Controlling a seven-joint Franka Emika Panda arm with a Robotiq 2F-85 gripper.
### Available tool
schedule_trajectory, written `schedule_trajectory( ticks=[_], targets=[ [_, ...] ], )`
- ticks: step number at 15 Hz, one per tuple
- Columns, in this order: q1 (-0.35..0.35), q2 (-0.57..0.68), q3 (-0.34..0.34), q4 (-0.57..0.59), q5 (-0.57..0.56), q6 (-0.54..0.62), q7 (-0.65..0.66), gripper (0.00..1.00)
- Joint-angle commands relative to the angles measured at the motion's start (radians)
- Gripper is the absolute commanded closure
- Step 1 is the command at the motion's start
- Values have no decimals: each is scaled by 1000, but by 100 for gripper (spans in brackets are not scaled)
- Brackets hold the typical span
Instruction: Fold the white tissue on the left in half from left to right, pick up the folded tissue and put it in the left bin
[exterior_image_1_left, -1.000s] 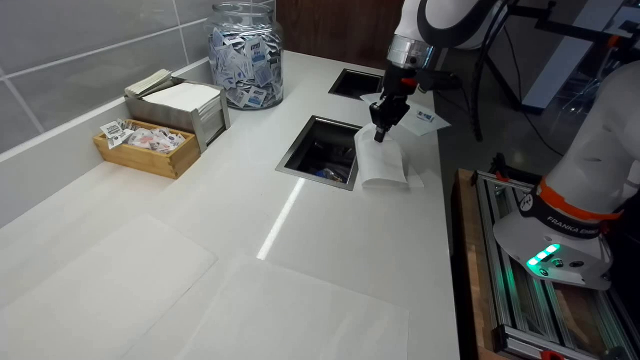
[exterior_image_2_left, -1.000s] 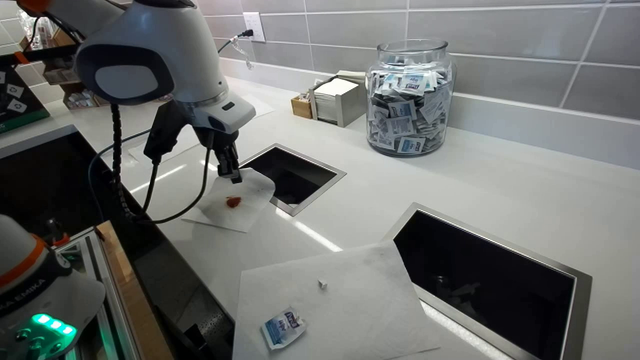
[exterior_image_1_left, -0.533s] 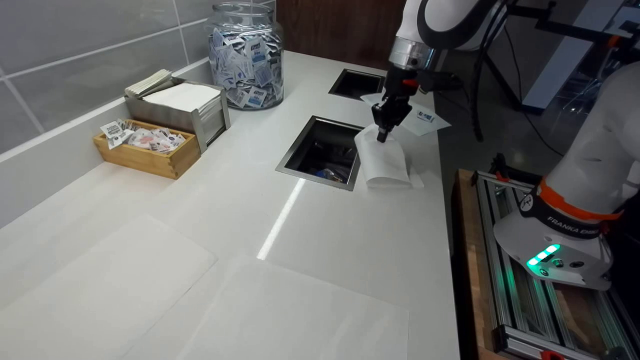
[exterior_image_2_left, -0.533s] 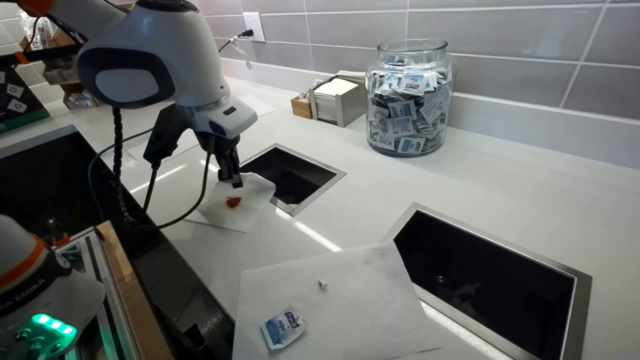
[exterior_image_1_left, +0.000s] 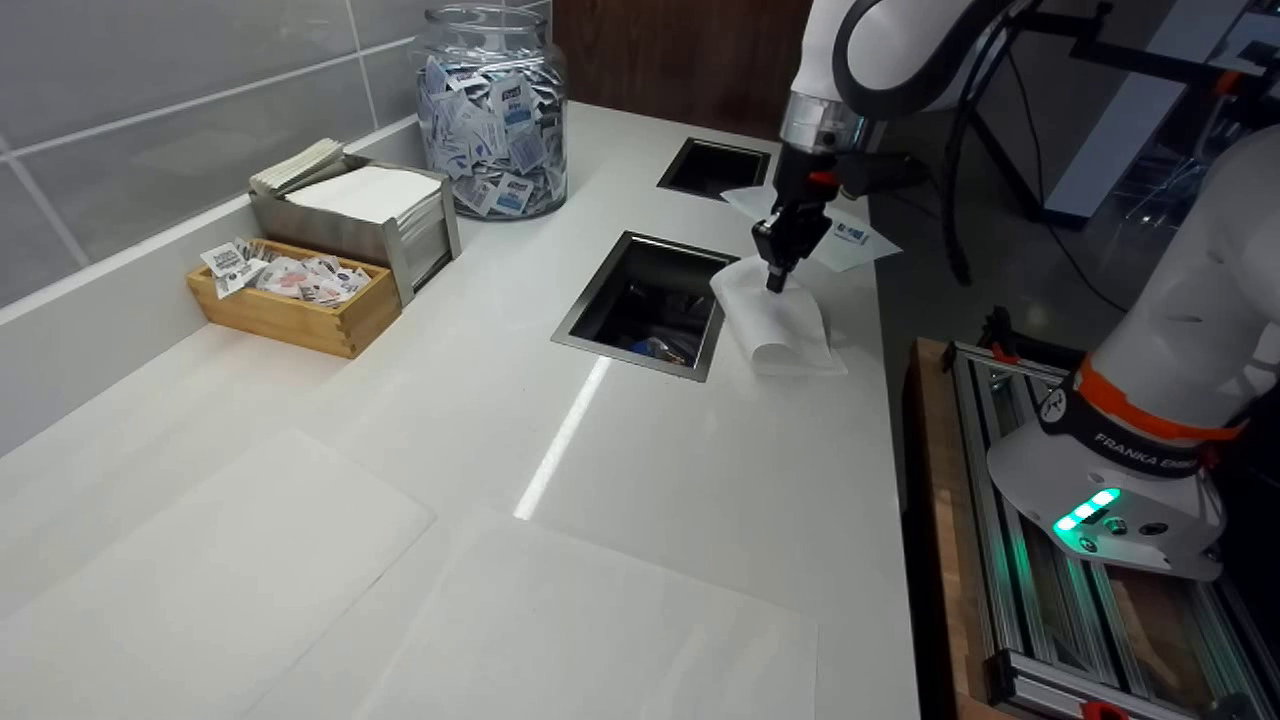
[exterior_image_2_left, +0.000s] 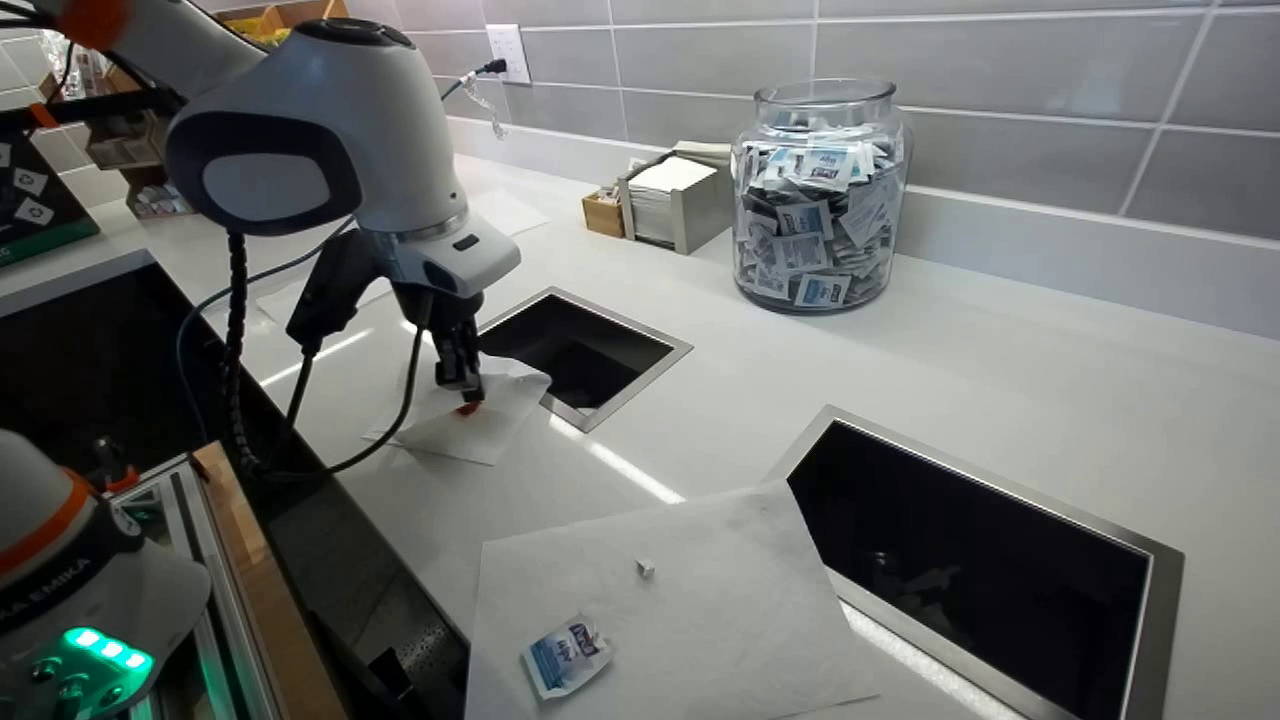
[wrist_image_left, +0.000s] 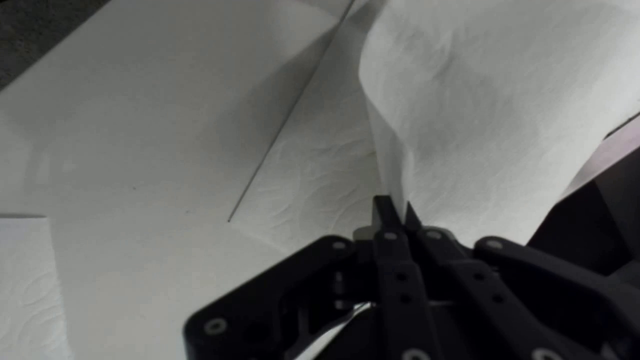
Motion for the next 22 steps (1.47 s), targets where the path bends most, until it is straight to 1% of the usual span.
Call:
schedule_trajectory(
  ticks=[1, 4, 11, 12, 13, 16, 17, 19, 20, 21, 22],
  targets=[
    [-25, 14, 1, 4, -69, -15, 52, 100],
    [-31, 15, 3, 4, -95, -14, 73, 100],
    [-32, 17, 5, 10, -118, -12, 91, 100],
    [-33, 15, 5, 9, -123, -11, 97, 91],
    [-35, 10, 5, 6, -128, -14, 103, 75],
    [-44, -5, 3, -1, -148, -21, 122, 53],
    [-47, -9, 3, -3, -156, -23, 130, 44],
    [-53, -14, 3, -5, -167, -25, 142, 31],
    [-58, -19, 3, -7, -174, -27, 148, 26],
    [-63, -24, 3, -9, -183, -29, 156, 25],
    [-68, -30, 3, -12, -190, -29, 165, 21]
  ],
)
